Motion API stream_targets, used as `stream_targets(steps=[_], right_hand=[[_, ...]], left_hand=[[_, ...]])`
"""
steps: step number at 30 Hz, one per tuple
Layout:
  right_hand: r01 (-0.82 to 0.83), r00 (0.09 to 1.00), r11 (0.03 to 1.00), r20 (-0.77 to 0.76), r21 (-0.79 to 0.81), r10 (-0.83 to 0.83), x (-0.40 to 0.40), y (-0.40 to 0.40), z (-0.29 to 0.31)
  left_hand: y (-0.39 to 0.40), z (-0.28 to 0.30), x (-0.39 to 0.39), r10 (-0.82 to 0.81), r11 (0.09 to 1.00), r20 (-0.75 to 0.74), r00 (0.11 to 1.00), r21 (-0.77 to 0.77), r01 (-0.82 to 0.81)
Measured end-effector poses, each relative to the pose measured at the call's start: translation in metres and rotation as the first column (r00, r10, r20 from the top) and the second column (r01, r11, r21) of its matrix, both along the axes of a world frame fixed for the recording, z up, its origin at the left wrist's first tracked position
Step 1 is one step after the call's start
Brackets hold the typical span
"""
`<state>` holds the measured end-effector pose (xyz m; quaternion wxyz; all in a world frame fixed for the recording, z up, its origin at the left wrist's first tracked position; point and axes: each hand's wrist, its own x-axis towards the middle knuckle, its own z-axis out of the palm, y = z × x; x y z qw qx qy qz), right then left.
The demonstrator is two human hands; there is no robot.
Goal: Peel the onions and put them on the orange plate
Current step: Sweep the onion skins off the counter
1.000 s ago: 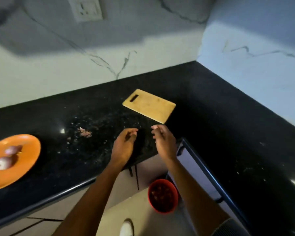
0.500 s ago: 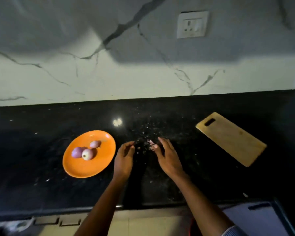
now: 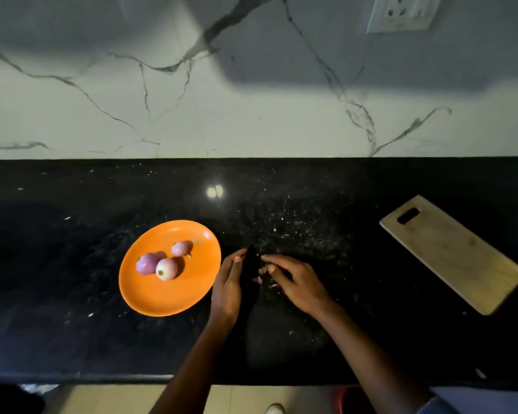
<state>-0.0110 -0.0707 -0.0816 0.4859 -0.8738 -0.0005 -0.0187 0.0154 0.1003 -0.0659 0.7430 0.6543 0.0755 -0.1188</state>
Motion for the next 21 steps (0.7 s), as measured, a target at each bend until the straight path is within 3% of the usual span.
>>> stream_targets(steps=[2,3,8,11,13,15,17,19,21], right_hand=[[0.153,0.988,0.988,-0.016,0.016,-0.153,0.0,-0.016,0.003],[0.146,0.988,0.989,-0.052,-0.038,-0.148,0.001,-0.021,0.003],[-0.217,0.976,0.93,-0.07,-0.297,0.205,0.008,0.005,-0.004],[-0.312,0.95,0.908,-0.059,-0.28,0.308,-0.009,0.013,-0.004],[-0.254,0.967,0.958,-0.06,-0.136,0.248,-0.024,0.006,-0.002],[-0.012,0.999,1.0,-0.053,-0.029,0.011,-0.036,-0.009,0.0],[0.138,0.982,0.985,-0.113,-0.103,-0.149,-0.042,-0.014,0.004],[0.061,0.984,0.971,-0.15,-0.232,-0.098,-0.042,0.002,0.003],[-0.03,0.998,0.958,-0.067,-0.286,0.012,-0.038,0.025,-0.003]], left_hand=[[-0.001,0.005,-0.002,0.001,1.0,-0.006,1.0,-0.016,-0.001],[-0.002,0.006,-0.003,0.003,1.0,0.005,1.0,-0.013,-0.003],[0.001,0.005,-0.01,0.076,0.995,0.006,0.997,-0.066,-0.075],[0.004,0.002,-0.016,0.07,0.993,0.002,0.998,-0.094,-0.07],[0.007,0.001,-0.02,0.067,0.994,0.007,0.998,-0.092,-0.066],[0.007,0.004,-0.026,0.056,0.994,0.016,0.998,-0.098,-0.054],[0.009,0.006,-0.031,0.055,0.994,0.019,0.998,-0.1,-0.053],[0.013,0.006,-0.037,0.076,0.991,0.006,0.997,-0.112,-0.075],[0.018,0.005,-0.044,0.121,0.984,-0.01,0.993,-0.126,-0.122]])
